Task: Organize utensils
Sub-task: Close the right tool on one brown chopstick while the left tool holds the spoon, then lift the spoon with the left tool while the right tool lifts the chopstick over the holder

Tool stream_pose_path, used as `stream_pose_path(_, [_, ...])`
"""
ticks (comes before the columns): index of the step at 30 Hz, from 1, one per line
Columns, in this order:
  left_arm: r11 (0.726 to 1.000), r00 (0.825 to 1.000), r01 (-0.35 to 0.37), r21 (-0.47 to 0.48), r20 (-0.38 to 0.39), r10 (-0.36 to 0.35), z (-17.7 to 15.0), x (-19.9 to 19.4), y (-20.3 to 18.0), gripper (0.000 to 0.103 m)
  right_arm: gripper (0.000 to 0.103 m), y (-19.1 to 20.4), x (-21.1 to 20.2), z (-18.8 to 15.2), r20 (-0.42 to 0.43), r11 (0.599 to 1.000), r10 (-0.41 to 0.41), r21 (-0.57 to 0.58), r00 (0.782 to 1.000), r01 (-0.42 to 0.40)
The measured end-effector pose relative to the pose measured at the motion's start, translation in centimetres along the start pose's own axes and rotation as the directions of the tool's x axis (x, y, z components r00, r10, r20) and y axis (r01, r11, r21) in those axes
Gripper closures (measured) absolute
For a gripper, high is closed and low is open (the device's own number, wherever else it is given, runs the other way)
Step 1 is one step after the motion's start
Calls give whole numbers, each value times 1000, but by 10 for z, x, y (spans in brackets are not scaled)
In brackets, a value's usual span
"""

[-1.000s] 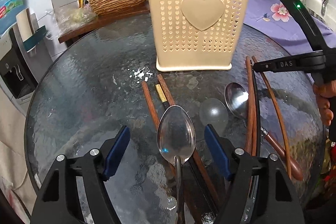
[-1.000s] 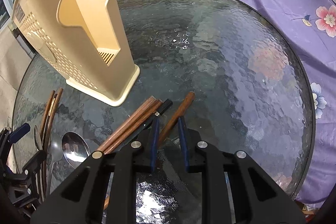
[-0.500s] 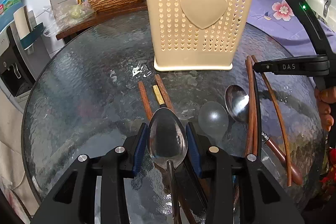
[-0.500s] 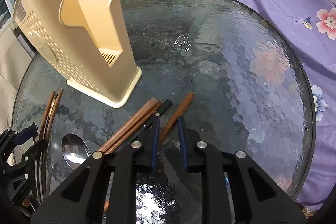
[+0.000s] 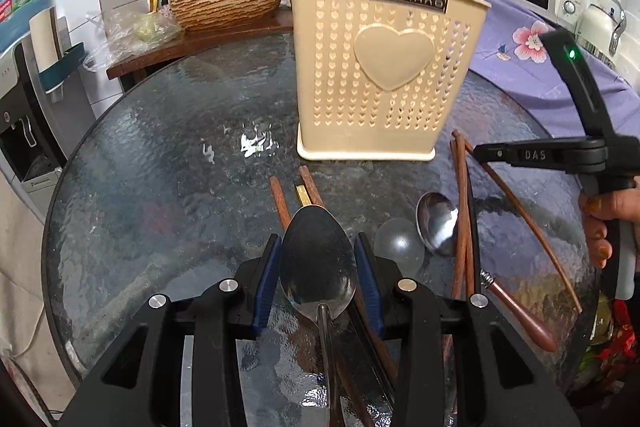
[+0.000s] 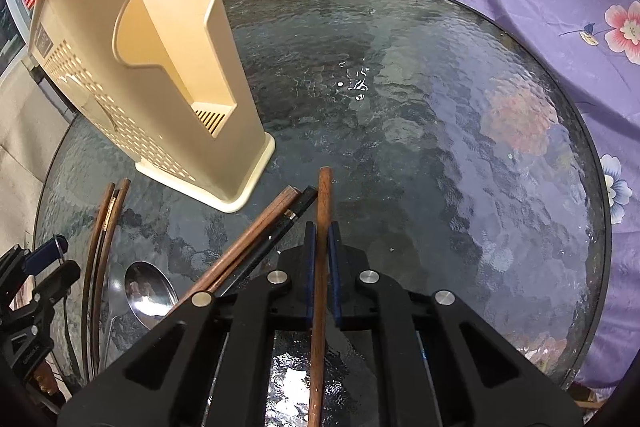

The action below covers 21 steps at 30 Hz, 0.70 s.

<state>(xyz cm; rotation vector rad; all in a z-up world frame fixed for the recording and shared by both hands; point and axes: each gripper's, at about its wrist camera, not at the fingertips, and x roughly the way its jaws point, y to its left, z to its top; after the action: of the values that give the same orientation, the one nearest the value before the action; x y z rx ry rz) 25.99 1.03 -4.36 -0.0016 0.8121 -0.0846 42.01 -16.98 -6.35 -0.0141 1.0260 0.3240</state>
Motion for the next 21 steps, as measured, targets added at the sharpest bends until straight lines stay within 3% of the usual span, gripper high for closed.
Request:
stream_pose_path(4, [1000,1000,10,-3,22,-10,5,-8,2,67,96,0,-4,0,8,1000,8,-1,1000,-8])
stream_pose_path(6, [1000,999,18,-9,34,-18,8,-12,5,67,102,-1,-10,1,29,1000,15,-3,999,-14])
stream_pose_path(14, [1000,998,21,-14,66,-20,17,-21,7,67,102,3,-21,2,49,999,19,-40,999,-17])
stream_pose_path(16, [1000,998,23,-14,67,-22,17,-22,7,67,97,1,-20,3,52,999,-12,-33,999,14])
stream_pose_path(18, [1000,998,23,-13,66,-22,17,-22,6,67,69,4,-17,3,45,997,-35,-61,998,38])
stream_pose_path(21, [999,997,27,-18,68,-26,17,-23,6,67,61,8,-15,-1,46,995,-56,-80,997,60])
